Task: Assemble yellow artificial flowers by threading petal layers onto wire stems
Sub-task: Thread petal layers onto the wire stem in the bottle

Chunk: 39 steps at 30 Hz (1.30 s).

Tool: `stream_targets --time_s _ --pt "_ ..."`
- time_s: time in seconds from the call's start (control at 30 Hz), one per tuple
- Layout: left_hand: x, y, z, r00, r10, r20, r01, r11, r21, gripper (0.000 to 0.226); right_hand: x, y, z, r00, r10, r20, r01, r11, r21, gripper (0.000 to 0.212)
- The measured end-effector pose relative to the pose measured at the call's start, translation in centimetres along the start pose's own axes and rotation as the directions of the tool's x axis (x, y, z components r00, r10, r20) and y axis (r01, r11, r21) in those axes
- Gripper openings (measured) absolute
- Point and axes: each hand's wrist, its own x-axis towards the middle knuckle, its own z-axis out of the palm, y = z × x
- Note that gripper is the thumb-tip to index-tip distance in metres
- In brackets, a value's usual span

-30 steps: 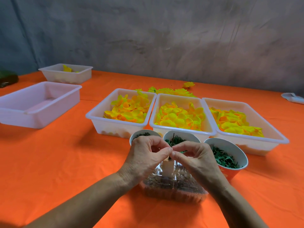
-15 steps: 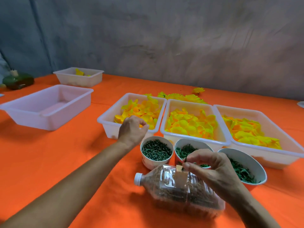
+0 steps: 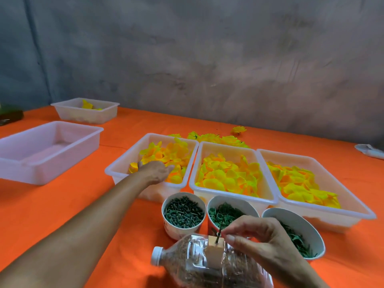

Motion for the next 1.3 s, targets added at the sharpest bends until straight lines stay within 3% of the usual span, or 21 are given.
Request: stream_targets --time_s 0.2,0.47,0.67,0.77,0.9,0.97,1.07,1.13,1.3 --pt "-0.8 -1.1 -1.5 0.968 0.089 -0.235 -0.154 0.949 -0.275 0.016 -0.1 0.0 0.3 0.999 0.040 0.013 -0.040 0.999 0.034 0.009" --pt "-0.7 -1.9 -0.8 0.892 -0.027 -0.452 -0.255 0.794 -0.552 0.016 -0.2 0.0 0.6 0.998 0.060 0.012 -0.060 0.997 0.038 0.008" --pt "0.3 -2.3 -0.3 0.865 -0.109 -0.490 -0.226 0.787 -0.574 0.050 -0.2 0.3 0.7 0.996 0.087 -0.008 -0.086 0.995 0.055 0.009" --pt "0.5 -2.5 -0.1 0.826 -0.175 -0.536 -0.200 0.798 -0.569 0.030 -0.1 0.5 0.7 0.995 0.098 -0.003 -0.098 0.993 0.069 0.009" --pt "0.3 -2.5 -0.4 0.767 -0.185 -0.614 -0.286 0.758 -0.586 0.006 0.1 0.5 0.7 0.995 0.096 -0.009 -0.094 0.991 0.092 0.004" --pt "-0.2 -2.1 -1.1 0.792 -0.193 -0.580 -0.348 0.637 -0.688 0.006 0.1 0.5 0.7 0.995 0.101 -0.018 -0.098 0.989 0.113 0.011" --pt "-2.0 -0.6 -2.6 0.901 -0.134 -0.412 -0.367 0.272 -0.890 0.021 0.2 0.5 0.7 0.990 0.115 -0.078 -0.099 0.978 0.185 0.008" --pt "-3.7 0.6 -3.5 0.945 -0.012 -0.328 -0.325 0.102 -0.940 0.022 0.4 0.4 0.7 0.977 0.093 -0.192 -0.059 0.983 0.177 0.011" --pt "-8.2 3.4 -5.3 0.924 0.299 -0.239 -0.210 -0.126 -0.970 0.013 1.8 -2.1 -0.1 0.940 0.056 -0.336 0.013 0.979 0.201 0.014"
